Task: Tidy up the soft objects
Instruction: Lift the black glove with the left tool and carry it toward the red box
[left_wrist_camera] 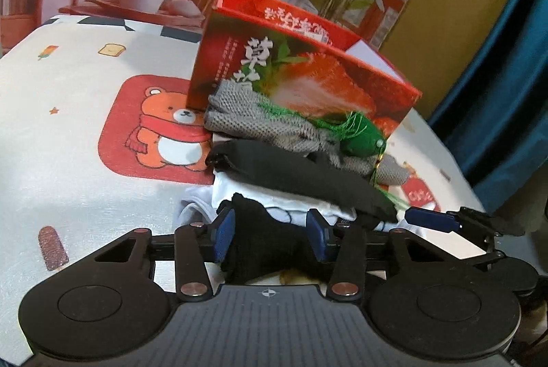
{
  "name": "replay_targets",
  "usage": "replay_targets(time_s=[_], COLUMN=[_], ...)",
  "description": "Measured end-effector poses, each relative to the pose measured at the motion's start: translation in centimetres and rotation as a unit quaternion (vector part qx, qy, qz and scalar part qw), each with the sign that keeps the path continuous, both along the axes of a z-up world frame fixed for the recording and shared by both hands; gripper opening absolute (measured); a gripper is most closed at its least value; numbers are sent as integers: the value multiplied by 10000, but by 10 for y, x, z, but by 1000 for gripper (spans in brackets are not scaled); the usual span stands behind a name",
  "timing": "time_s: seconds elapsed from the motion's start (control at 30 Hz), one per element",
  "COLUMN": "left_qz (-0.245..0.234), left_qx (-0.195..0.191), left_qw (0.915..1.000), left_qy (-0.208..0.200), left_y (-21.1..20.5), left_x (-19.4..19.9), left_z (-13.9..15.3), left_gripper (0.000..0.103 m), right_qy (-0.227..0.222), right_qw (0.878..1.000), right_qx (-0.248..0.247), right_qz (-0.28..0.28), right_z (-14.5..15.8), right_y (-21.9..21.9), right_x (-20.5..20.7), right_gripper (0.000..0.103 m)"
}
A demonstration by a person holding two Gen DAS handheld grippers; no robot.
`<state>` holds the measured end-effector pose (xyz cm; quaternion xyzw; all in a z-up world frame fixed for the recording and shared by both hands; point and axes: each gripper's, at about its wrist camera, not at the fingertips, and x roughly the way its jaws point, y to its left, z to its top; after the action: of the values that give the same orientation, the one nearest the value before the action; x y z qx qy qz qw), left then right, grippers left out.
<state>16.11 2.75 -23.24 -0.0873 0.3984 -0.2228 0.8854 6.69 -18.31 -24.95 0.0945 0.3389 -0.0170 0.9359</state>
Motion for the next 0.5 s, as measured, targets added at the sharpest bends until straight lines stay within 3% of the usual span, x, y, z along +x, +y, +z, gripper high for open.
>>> replay_targets(time_s=[0.3, 0.5], left_qz=[-150, -129], left_qx=[17, -89], left_qw=[9992, 9983], left_qy=[358, 557], left_y=[-2, -1], left_x=[5, 9], left_z=[-21, -30], left_gripper=[49, 50], right_qy=[601, 629], right_qw=[9970, 9967], right_qx=[-98, -201], right_qz=[472, 479], right_z=[-27, -30], right_y=[18, 18], right_x=[11, 8], right_gripper=[69, 62])
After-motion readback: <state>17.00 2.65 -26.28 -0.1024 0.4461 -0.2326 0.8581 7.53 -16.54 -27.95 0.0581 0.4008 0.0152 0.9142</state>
